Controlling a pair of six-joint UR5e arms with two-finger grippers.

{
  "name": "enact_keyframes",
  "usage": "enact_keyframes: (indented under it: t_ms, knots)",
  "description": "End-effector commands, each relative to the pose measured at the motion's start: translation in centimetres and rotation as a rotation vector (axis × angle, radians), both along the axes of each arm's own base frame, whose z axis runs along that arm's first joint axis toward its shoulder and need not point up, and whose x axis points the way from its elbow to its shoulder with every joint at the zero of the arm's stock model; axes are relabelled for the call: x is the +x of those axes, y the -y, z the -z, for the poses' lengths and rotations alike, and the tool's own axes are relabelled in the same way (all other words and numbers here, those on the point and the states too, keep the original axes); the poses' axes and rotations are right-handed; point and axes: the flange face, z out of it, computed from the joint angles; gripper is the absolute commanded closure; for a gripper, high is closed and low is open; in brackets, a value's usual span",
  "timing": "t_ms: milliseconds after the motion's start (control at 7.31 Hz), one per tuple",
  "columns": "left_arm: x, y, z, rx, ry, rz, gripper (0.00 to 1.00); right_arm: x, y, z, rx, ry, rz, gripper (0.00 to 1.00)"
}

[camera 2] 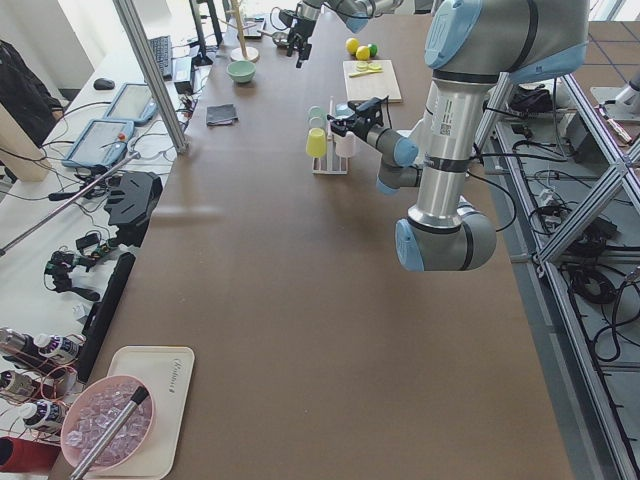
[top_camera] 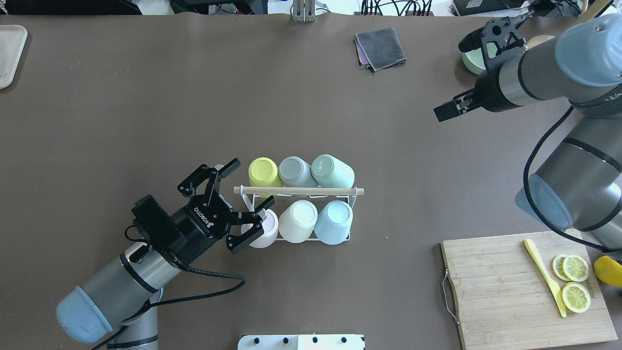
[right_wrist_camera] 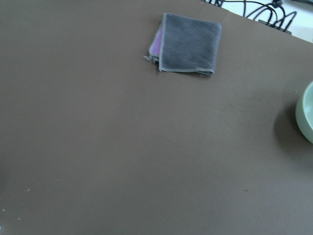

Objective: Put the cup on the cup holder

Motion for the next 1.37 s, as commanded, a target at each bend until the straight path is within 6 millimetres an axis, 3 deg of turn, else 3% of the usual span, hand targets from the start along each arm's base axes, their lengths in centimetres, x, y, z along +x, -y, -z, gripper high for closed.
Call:
enact_keyframes:
  t_ms: [0,274,411,547,684,821,958,1232]
  knots:
    - [-0.7,3.2,2.1,-0.042,0.125,0.003,0.02,6.5,0.7,-6.2,-0.161,-0.002,-0.030,0.00]
    - [-1.8,9.0,1.3,-0.156,0.226,-0.097,0.02,15.7,0.7,-13.4,-0.366,0.066,-0.084,0.00]
    - [-3.1,12.3,0.7,-0.187,0.312,-0.112,0.02,20.8,0.1,-17.8,-0.477,0.116,-0.136,0.00]
    - [-5.8,16.2,-0.1,-0.226,0.405,-0.137,0.02,24.4,-1.4,-21.2,-0.556,0.156,-0.164,0.00]
    - [-8.2,19.1,-1.3,-0.272,0.474,-0.170,0.02,26.8,-4.7,-25.0,-0.612,0.155,-0.183,0.00]
    - [-9.0,20.7,-3.1,-0.349,0.555,-0.197,0.02,29.3,-8.0,-28.4,-0.625,0.135,-0.185,0.00]
    - [-9.0,21.4,-3.7,-0.401,0.598,-0.199,0.02,30.5,-9.9,-30.7,-0.685,0.109,-0.186,0.00]
    - [-8.4,22.7,-3.6,-0.530,0.714,-0.219,0.02,30.5,-10.0,-31.0,-0.758,0.074,-0.189,0.00]
